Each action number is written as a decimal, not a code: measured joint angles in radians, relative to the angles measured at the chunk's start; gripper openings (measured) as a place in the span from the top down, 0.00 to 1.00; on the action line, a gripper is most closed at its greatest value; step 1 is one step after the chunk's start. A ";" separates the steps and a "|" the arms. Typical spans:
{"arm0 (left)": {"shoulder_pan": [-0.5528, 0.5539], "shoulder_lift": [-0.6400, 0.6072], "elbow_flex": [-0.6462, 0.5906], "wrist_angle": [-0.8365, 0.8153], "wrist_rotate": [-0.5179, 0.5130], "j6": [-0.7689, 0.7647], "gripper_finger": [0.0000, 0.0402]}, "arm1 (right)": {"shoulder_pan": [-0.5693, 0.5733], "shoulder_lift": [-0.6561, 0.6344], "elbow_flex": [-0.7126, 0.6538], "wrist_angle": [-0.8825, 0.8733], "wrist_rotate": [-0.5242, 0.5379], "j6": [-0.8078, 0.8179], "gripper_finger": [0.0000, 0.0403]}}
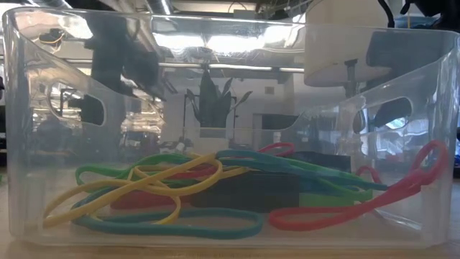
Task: Pick and place rubber bands into bin
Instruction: Put the green rubber band into the transparent bin, then put the red rubber band into the transparent bin
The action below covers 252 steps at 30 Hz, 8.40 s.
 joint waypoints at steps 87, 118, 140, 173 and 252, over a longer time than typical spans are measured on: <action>-1.112 0.790 1.071 -0.103 0.085 -0.505 0.99 | -0.022 0.000 0.000 -0.033 -0.058 0.016 0.99; -1.106 0.794 1.071 -0.164 0.089 -0.559 0.70 | -0.022 0.000 0.000 -0.032 -0.059 0.016 0.99; -1.091 0.726 1.070 -0.186 0.068 -0.317 1.00 | -0.022 0.000 0.000 -0.025 -0.059 0.047 0.99; -1.224 -0.132 0.008 0.386 -0.011 -0.054 1.00 | 0.067 0.172 0.005 0.189 -0.057 0.382 1.00; -1.157 0.515 0.964 0.089 -0.224 0.167 1.00 | 0.169 0.341 0.113 0.187 -0.058 0.225 0.99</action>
